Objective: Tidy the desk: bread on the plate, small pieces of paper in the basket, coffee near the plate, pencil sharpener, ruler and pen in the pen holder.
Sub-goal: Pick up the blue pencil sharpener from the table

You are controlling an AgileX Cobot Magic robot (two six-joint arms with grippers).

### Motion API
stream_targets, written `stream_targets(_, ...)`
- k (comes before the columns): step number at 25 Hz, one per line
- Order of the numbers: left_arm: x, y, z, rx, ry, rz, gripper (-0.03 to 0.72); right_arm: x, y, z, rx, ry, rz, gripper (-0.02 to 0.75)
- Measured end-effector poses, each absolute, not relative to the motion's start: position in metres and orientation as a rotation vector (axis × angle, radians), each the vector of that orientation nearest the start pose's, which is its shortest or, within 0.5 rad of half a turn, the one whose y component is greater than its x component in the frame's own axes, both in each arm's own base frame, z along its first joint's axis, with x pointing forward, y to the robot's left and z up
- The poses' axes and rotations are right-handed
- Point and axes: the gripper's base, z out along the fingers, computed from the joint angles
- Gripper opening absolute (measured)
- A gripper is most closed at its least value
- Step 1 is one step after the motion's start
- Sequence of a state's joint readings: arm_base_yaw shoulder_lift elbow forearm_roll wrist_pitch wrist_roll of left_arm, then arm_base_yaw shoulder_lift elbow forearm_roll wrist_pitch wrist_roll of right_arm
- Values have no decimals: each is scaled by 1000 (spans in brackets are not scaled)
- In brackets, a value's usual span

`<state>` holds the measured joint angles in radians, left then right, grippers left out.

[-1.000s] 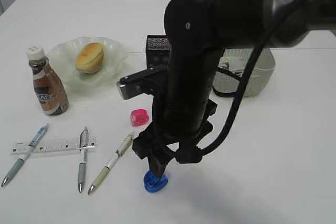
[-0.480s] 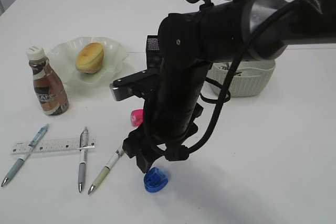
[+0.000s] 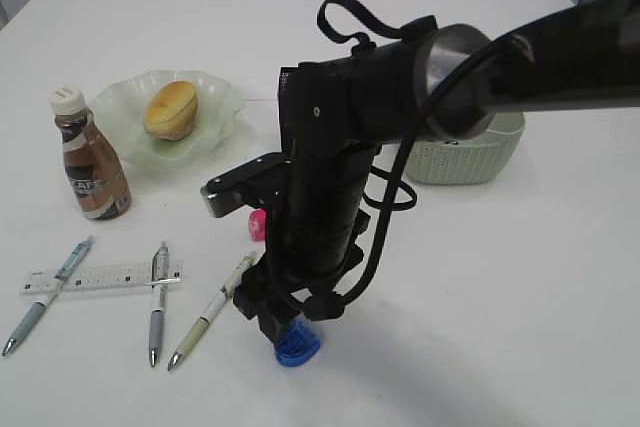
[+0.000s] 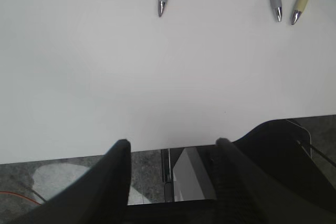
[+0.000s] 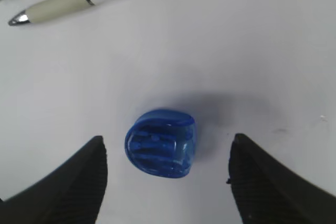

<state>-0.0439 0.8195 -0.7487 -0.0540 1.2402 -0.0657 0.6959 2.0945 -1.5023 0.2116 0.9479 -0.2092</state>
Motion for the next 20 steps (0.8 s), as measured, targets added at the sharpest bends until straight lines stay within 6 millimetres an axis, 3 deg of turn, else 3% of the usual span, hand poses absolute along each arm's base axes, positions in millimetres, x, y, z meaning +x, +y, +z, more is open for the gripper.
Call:
stream_targets(4, 116, -10, 296, -42, 2796, -103, 371, 313, 281, 145, -1217, 2862, 274, 560)
stream_targets(20, 116, -10, 296, -42, 2796, -103, 371, 320, 285, 140, -1134, 2989, 214, 560)
